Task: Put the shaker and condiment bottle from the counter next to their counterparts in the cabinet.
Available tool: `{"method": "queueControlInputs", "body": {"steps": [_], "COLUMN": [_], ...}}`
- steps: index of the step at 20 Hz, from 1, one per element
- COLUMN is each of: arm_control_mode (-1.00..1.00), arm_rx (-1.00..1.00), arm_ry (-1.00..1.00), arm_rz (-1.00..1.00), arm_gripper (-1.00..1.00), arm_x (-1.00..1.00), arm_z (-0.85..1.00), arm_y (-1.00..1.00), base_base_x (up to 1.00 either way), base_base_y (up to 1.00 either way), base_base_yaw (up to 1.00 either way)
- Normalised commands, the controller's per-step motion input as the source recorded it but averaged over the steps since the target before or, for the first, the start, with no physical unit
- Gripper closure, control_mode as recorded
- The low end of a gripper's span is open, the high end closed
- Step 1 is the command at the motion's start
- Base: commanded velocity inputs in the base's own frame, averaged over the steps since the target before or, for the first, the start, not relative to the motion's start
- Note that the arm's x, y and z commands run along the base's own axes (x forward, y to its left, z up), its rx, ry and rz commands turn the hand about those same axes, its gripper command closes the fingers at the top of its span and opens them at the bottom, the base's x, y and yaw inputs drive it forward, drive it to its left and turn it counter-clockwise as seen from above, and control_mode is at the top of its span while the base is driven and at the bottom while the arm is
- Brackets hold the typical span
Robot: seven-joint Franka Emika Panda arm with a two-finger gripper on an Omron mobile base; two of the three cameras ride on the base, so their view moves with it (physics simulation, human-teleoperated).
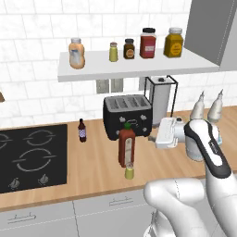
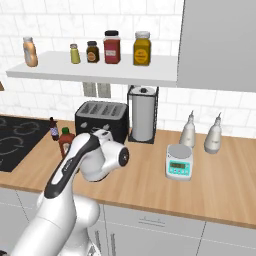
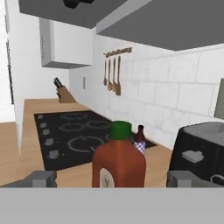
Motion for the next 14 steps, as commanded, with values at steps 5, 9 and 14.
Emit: {"method": "queueControlInputs", "body": {"steps": [5, 9, 14], "arm_control_mode": [-1.00, -1.00, -1.00], "arm_rx": [0.00, 0.00, 0.00], "arm_ry": [-0.04, 0.00, 0.00], "arm_rz": [0.00, 0.00, 0.00], "arm_gripper": [-1.00, -1.00, -1.00], "arm_x": [0.38, 0.11, 0.00], "arm_z": [-0.35, -0.05, 0.00], "arm_y": [0.00, 0.04, 0.26], "base_base_x": [0.00, 0.00, 0.00], "base_base_y": [0.00, 0.00, 0.00], "base_base_yaw": [0.00, 0.00, 0.00]}}
